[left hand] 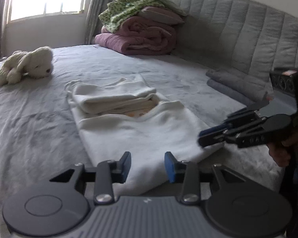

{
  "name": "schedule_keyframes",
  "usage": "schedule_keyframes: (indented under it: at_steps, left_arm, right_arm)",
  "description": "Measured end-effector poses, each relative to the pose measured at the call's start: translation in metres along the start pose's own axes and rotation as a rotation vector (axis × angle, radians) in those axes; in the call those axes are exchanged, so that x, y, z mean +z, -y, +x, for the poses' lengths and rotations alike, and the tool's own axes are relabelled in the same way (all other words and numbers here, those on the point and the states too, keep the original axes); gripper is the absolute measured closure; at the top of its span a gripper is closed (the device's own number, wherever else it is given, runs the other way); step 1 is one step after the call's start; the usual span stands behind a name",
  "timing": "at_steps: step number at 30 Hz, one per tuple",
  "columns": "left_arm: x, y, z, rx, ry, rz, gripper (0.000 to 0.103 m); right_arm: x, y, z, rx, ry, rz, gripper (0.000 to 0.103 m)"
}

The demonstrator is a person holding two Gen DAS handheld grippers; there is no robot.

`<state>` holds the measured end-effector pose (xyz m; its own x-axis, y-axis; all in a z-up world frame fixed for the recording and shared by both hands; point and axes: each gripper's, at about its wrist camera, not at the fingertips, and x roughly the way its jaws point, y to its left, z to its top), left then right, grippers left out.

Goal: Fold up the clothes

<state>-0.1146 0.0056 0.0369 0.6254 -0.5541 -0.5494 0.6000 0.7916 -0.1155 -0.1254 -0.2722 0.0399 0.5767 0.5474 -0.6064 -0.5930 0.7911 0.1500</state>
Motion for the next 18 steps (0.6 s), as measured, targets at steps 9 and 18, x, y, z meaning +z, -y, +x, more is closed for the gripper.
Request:
schedule_keyframes:
  at_steps: [9,18]
  left_arm:
    - [-0.016,0.011,0.008,0.040,-0.055,0.119,0.065]
    - [-0.022,0.002,-0.001,0.011,-0.065,0.131,0.065]
  right_arm:
    - [-0.006,-0.022,0.021,0.004,-0.063,-0.087,0.089]
    - [-0.008,0.005,-0.001,0.027,-0.066,-0.052,0.093]
